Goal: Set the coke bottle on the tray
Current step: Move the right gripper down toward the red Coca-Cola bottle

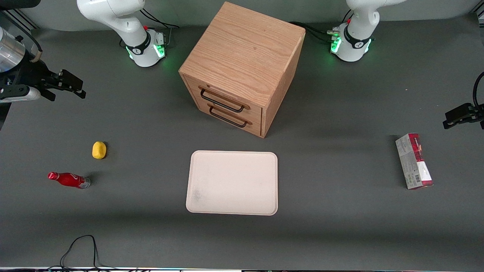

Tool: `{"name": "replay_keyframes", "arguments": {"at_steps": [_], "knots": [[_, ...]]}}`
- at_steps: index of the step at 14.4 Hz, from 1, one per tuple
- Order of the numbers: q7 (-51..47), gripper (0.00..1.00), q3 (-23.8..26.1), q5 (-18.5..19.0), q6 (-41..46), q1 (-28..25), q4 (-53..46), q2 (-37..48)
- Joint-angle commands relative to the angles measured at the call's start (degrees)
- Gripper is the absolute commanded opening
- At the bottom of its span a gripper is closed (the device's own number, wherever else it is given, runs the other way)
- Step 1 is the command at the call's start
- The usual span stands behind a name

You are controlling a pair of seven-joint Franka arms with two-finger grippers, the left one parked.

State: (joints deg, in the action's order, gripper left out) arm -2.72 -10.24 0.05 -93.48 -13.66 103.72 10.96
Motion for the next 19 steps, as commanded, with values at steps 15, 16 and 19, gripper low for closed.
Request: {"name": "replay_keyframes", "arguments": {"at_steps": [15, 16, 19], "knots": [[36.36, 1.00, -25.25, -14.43, -11.35, 1.53, -22.07, -37.66], [37.07, 1.00, -26.13, -16.73, -12.94, 1.71, -21.98, -39.86], [37.43, 1.00, -26.76, -19.91, -18.20, 1.88, -21.11, -44.26]]}}
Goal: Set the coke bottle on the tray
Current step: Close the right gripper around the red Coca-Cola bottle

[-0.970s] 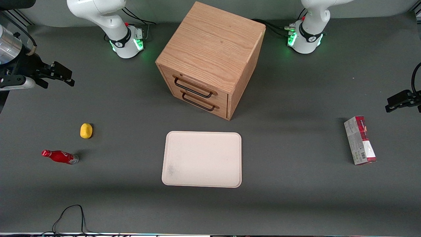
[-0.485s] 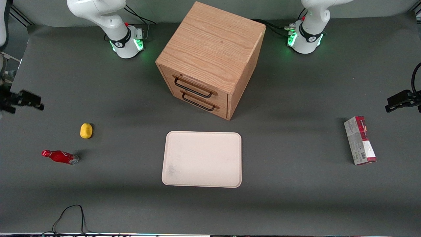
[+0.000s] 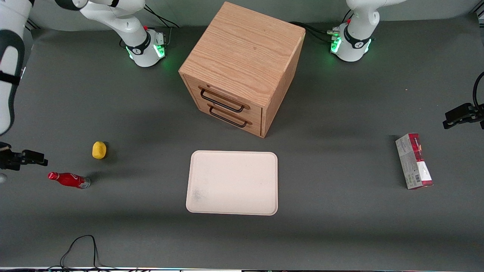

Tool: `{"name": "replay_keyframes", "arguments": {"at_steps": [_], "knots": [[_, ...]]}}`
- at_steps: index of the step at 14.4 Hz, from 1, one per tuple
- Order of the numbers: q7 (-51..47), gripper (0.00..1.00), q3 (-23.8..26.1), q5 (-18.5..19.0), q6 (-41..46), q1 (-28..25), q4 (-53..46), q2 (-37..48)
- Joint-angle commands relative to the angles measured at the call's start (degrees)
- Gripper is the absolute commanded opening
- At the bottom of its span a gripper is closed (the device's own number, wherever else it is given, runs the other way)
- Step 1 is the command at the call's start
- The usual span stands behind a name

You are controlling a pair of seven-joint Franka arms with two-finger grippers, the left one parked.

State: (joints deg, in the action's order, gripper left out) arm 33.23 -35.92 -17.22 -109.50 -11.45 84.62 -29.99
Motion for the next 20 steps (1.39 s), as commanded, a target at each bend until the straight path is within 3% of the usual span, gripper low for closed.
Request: {"name": "replay_keyframes", "arguments": {"at_steps": [1, 5, 8, 12, 14, 18, 20], "knots": [[2.09, 1.00, -1.08, -3.34, -4.55, -0.24, -0.35, -3.93], [5.09, 1.00, -0.90, -6.94, -13.80, -0.24, 6.07, -4.99], [5.00, 1.00, -0.73, -9.84, -13.55, -0.24, 6.17, -6.22], [5.00, 0.97, -0.64, -10.03, -13.28, -0.24, 7.13, -6.31], [5.09, 0.81, -0.64, -10.03, -13.10, -0.24, 7.74, -6.31], [5.18, 0.31, -0.55, -9.94, -12.32, -0.33, 8.10, -6.05], [5.09, 0.17, -0.55, -9.85, -11.79, -0.59, 7.66, -5.53]]}}
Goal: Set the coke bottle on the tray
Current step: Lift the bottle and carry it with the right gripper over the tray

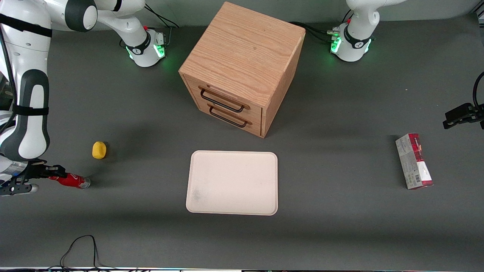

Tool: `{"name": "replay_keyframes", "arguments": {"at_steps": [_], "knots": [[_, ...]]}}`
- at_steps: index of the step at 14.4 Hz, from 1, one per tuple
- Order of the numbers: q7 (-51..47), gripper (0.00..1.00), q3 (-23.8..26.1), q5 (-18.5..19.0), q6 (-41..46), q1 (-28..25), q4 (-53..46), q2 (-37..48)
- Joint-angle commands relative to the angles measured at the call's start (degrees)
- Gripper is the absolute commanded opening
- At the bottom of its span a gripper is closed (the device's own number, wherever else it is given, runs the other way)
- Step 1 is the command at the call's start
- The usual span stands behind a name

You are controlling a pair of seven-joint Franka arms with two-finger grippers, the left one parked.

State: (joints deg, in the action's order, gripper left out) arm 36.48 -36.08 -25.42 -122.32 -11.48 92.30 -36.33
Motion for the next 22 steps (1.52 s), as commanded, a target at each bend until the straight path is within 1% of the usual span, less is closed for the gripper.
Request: {"name": "replay_keyframes", "arguments": {"at_steps": [1, 2, 3, 5, 7, 8, 9, 11, 12, 14, 16, 17, 19, 22], "knots": [[1.67, 0.16, -0.39, -1.48, 1.03, -0.65, -0.80, 1.26], [1.50, 0.12, -0.39, -0.95, 1.64, -0.74, -1.77, 1.87], [0.97, 0.10, -0.39, -0.86, 4.08, -0.83, -3.26, 2.40], [-1.04, 0.08, -0.66, 0.19, 12.23, -1.53, -8.25, 3.02], [-7.26, 0.08, 0.13, 6.75, 21.11, -1.79, -15.97, 4.51], [-10.17, 0.08, 0.31, 8.61, 26.03, -2.49, -20.28, 4.86], [-11.94, 0.08, 0.48, 9.42, 30.60, -3.02, -24.32, 4.86], [-14.93, 0.08, 2.84, 11.69, 38.43, -3.29, -31.62, 4.86], [-16.07, 0.08, 5.29, 13.01, 42.30, -3.29, -35.40, 4.86], [-19.32, 0.09, 9.43, 13.29, 46.54, -3.29, -39.82, 5.30], [-24.05, 0.09, 15.92, 13.55, 47.08, -3.29, -40.89, 7.23], [-28.35, 0.12, 19.61, 14.60, 47.00, -3.38, -40.98, 7.50], [-37.22, 0.12, 29.70, 19.50, 45.07, -3.38, -41.06, 7.41], [-49.01, 0.12, 43.33, 28.91, 36.91, -3.38, -40.80, 4.09]]}}
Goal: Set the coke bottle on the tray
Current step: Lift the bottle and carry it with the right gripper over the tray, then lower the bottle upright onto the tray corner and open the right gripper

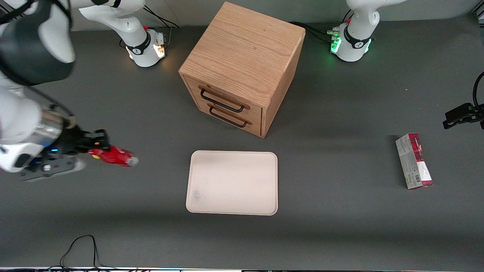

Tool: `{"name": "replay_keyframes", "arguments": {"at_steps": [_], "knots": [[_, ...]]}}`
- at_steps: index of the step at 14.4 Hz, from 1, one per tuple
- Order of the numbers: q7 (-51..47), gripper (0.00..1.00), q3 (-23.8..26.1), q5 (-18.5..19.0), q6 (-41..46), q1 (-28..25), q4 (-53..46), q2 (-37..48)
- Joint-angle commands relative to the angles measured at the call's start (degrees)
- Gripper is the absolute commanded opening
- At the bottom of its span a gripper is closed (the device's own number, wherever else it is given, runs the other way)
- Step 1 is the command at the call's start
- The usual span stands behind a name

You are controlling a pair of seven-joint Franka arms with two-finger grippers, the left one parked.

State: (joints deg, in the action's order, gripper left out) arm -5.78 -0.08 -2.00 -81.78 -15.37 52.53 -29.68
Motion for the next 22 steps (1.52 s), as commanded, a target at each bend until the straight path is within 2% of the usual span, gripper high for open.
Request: {"name": "replay_keyframes", "arguments": {"at_steps": [1, 4, 6, 11, 15, 16, 17, 22], "knots": [[-9.14, 0.12, 10.34, 7.34, -5.99, 0.52, -0.77, -4.41], [-11.10, 0.15, 13.26, 9.02, -12.94, -0.18, -0.24, -10.56], [-11.45, 0.15, 14.14, 13.84, -17.77, -1.15, 1.42, -13.72], [-14.00, 0.18, 14.94, 15.97, -31.92, -1.15, 7.84, -18.56], [-14.17, 0.23, 14.94, 18.08, -34.76, -1.07, 7.94, -21.65], [-14.17, 0.44, 14.94, 18.08, -34.76, -1.07, 7.94, -21.65], [-14.70, 0.99, 14.85, 18.00, -34.76, -0.98, 7.94, -21.65], [-18.13, 1.00, 14.94, 17.30, -33.71, -0.71, 7.94, -18.51]]}}
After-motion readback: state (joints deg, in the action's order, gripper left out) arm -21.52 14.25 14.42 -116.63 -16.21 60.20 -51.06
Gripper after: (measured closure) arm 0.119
